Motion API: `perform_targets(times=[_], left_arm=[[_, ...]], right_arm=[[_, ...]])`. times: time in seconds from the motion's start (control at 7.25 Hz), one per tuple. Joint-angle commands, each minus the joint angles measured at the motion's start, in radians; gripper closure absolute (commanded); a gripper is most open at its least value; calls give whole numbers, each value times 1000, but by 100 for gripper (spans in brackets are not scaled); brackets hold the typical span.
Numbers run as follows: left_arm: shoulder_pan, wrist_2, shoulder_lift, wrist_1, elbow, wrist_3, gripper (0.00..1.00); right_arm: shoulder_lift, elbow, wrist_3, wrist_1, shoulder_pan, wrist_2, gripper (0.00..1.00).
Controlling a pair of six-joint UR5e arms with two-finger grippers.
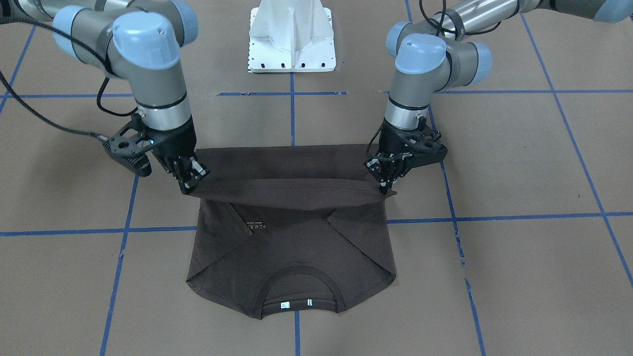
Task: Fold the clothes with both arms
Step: 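Lift the hem with both grippers and fold it toward the collar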
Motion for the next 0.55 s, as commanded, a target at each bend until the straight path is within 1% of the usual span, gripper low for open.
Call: perform_targets(times=[0.0, 0.14, 0.28, 0.41], left_arm=[[-69, 8, -112, -63, 193, 78, 100], [-69, 37, -121, -156, 260, 86, 100], [-69, 51, -162, -201, 346, 87, 86], [-69, 52, -190, -213, 392, 125, 61]], right_arm=[[137, -334, -64, 157, 84, 33, 100], [145, -408, -62, 269, 84, 34, 100], [148, -453, -63, 305, 78, 34, 100], [148, -484, -65, 351, 69, 32, 100]])
